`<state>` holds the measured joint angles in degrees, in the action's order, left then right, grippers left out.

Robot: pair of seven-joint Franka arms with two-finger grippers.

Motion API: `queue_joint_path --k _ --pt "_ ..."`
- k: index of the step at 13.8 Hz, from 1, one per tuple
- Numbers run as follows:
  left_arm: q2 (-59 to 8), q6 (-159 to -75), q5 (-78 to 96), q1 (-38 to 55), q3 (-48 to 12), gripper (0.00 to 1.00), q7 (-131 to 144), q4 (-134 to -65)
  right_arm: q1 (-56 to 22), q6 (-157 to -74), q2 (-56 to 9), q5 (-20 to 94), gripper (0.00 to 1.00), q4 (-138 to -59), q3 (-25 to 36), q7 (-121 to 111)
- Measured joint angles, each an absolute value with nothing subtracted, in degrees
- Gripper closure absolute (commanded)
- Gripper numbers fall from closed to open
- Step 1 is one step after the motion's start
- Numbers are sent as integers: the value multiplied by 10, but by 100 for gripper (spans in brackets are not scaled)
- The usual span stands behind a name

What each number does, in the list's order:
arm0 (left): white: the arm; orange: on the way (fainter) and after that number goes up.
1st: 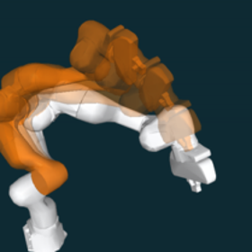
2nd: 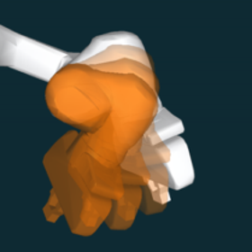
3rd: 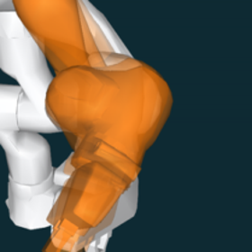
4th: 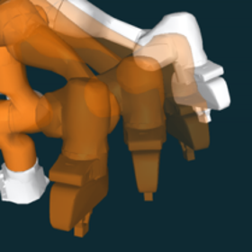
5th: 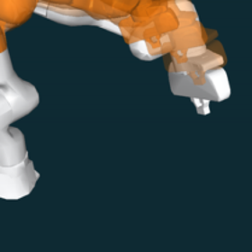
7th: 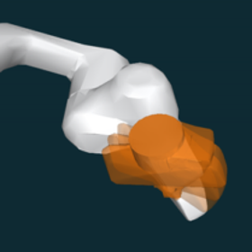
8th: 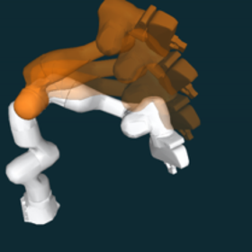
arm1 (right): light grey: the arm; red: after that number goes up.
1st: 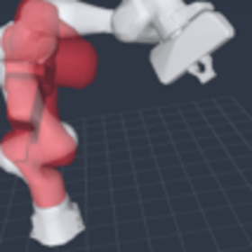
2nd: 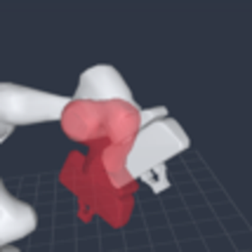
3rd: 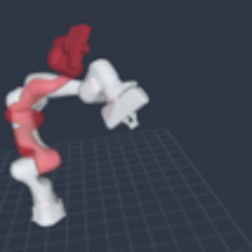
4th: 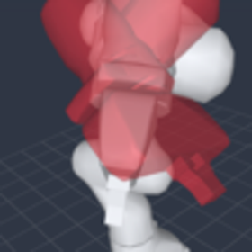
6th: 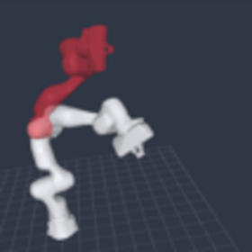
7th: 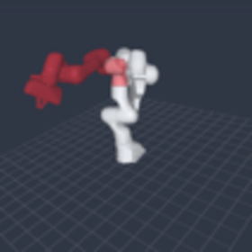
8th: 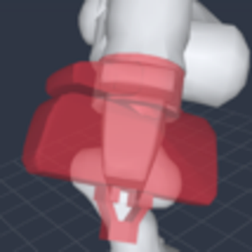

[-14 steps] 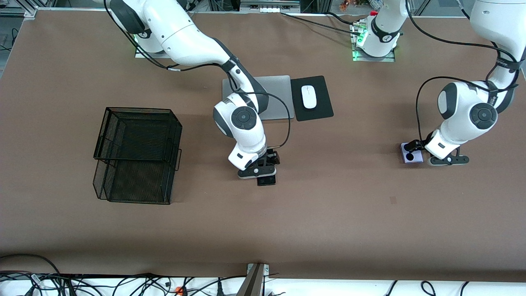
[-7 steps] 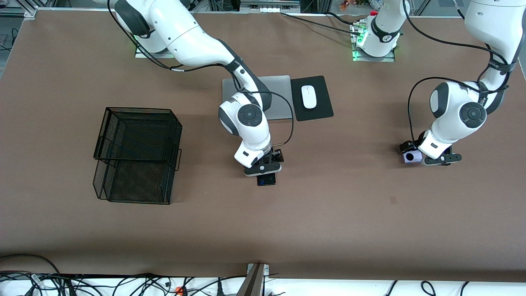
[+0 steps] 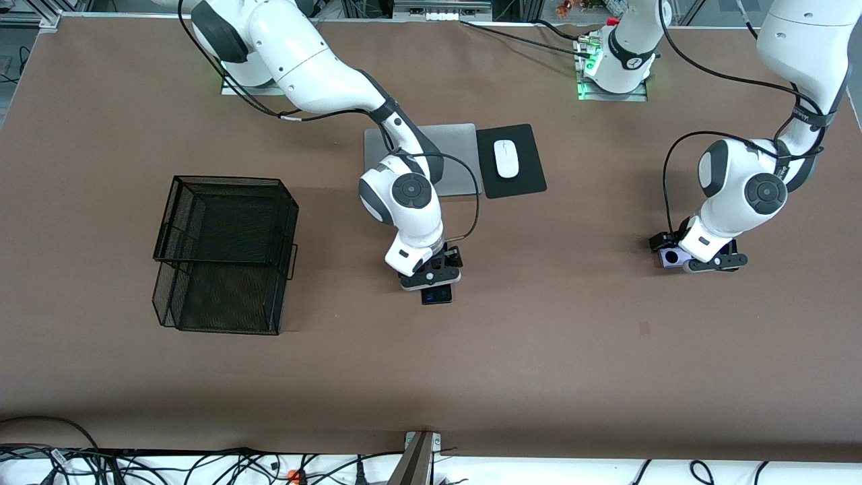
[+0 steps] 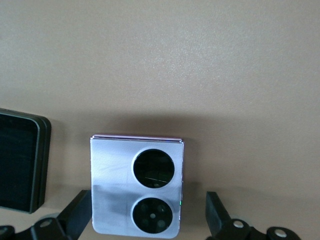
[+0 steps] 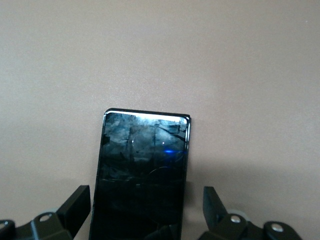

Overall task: Place phones with both arms
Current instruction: 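Lower the left gripper and grasp the white flip phone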

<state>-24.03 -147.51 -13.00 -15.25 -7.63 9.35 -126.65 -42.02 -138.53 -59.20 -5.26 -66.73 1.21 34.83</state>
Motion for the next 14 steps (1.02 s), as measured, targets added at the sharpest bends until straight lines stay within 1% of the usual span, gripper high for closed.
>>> queue_joint_path --k 4,11,14 --pt "-248 -1475 -164 -152 -76 0 94 -1262 -421 -1385 -592 -53 0 -667 12 348" --pt "-257 -1476 -170 -155 -75 0 74 -1253 -423 -1385 -592 -53 0 -667 12 348" --pt "-273 -1497 -170 -168 -74 0 50 -1251 -425 -1385 -597 -53 1 -667 12 348"
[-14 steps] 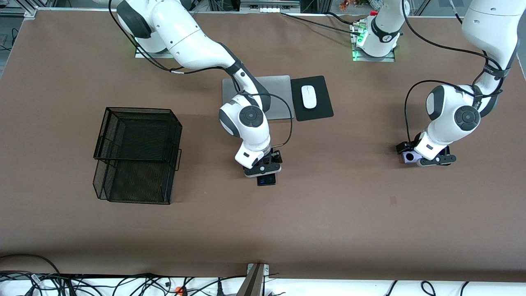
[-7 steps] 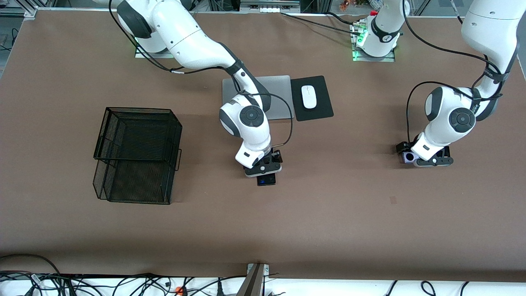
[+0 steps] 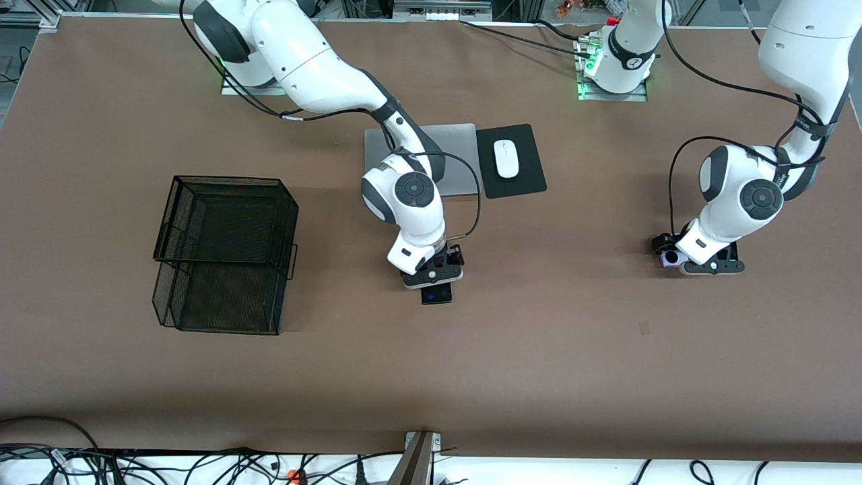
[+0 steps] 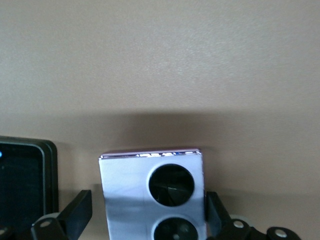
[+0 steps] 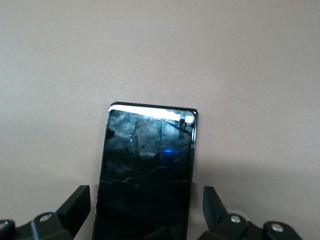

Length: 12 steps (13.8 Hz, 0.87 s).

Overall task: Place phones with both arms
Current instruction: 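Lower the left gripper and grasp the white flip phone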

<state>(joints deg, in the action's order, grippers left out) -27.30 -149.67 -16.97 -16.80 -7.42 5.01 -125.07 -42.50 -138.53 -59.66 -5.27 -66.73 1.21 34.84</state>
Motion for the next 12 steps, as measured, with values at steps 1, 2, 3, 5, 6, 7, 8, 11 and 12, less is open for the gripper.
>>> queue_joint_path --k 1,2,3,5,6,7,8,11,12 --pt "-279 -1503 -170 -171 -74 0 47 -1250 -426 -1385 -599 -53 2 -667 12 348" --pt "-283 -1509 -170 -172 -75 0 47 -1249 -427 -1385 -600 -53 2 -667 12 349" --pt "-285 -1515 -170 -172 -75 0 47 -1249 -427 -1386 -602 -53 2 -667 12 349" --pt "-290 -1526 -165 -173 -77 0 51 -1249 -428 -1387 -602 -53 9 -667 13 352" --pt "-292 -1530 -161 -173 -79 0 53 -1249 -429 -1388 -603 -54 19 -667 13 356" --pt "-292 -1530 -156 -173 -80 0 53 -1248 -429 -1389 -603 -56 55 -667 14 358" --pt "-293 -1530 -154 -173 -82 11 53 -1248 -429 -1391 -602 -56 64 -666 14 360" --pt "-290 -1528 -150 -173 -85 69 54 -1245 -430 -1391 -601 -56 77 -666 15 362" --pt "-289 -1528 -150 -173 -86 87 54 -1244 -430 -1391 -601 -56 77 -665 15 362"
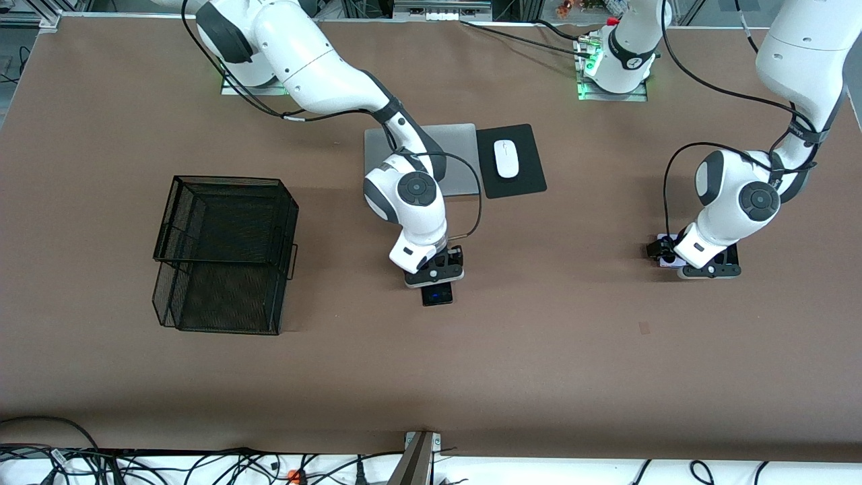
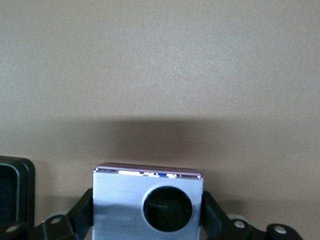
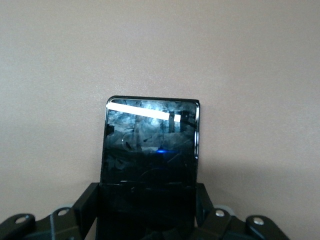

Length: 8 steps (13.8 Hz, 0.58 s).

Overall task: Place phones with both arms
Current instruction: 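Lower the black phone into the mesh organizer with the right gripper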

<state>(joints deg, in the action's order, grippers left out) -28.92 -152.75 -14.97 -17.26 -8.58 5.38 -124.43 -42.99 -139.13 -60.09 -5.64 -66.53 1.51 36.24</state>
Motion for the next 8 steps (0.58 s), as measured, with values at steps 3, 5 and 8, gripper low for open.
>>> queue_joint_path --k 3,5,8 --pt "-289 -1527 -149 -173 -86 100 54 -1244 -426 -1336 -590 -56 76 -648 40 362" --pt "-289 -1523 -148 -173 -86 100 54 -1242 -414 -1250 -553 -56 76 -636 77 362" --pt "-294 -1460 -147 -172 -98 100 54 -1208 -377 -1124 -469 -56 75 -638 117 305"
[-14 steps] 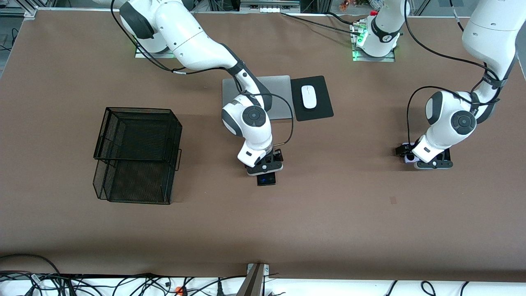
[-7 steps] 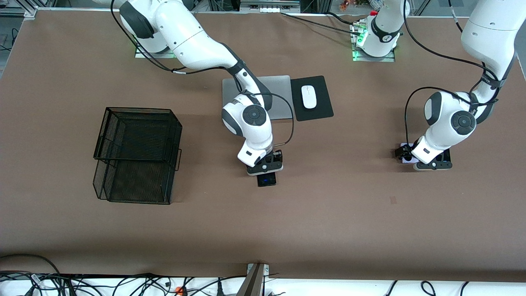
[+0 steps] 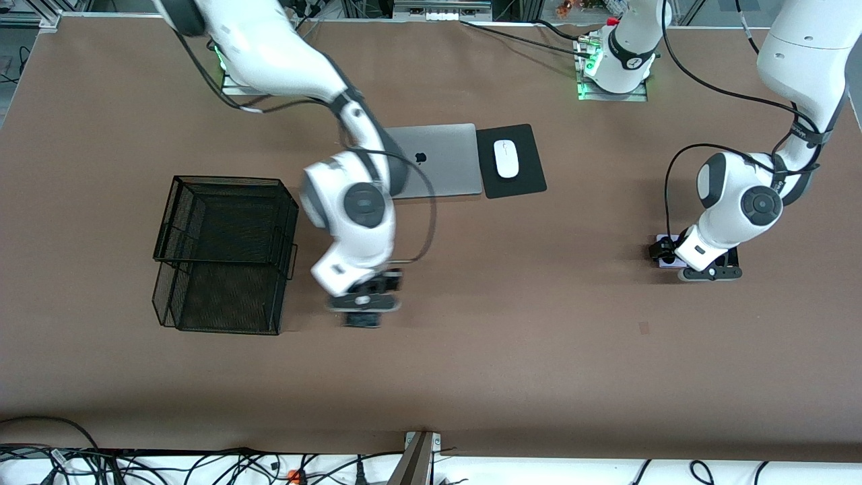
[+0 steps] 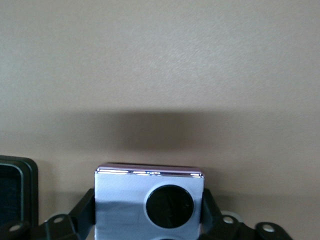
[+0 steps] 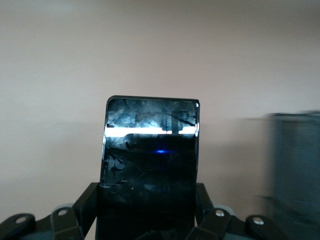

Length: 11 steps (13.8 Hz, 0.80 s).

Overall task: Place phones with both arms
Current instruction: 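Lower the black phone into the mesh organizer with the right gripper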

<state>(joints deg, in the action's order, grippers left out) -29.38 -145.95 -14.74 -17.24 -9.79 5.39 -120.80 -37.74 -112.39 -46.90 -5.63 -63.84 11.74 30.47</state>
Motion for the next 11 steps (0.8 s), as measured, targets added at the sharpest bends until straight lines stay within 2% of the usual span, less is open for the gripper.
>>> queue_joint_path --k 4,6,8,11 --pt "-303 -1383 -135 -168 -124 100 67 -1150 -319 -986 -364 -56 76 -675 159 145" --pt "-305 -1368 -124 -155 -132 100 90 -1132 -307 -953 -315 -56 77 -722 185 107" --pt "-310 -1350 -122 -126 -136 100 139 -1114 -307 -954 -262 -55 77 -803 201 101" --pt "-324 -1326 -102 -54 -139 100 237 -1077 -309 -1009 -180 -55 77 -953 209 102"
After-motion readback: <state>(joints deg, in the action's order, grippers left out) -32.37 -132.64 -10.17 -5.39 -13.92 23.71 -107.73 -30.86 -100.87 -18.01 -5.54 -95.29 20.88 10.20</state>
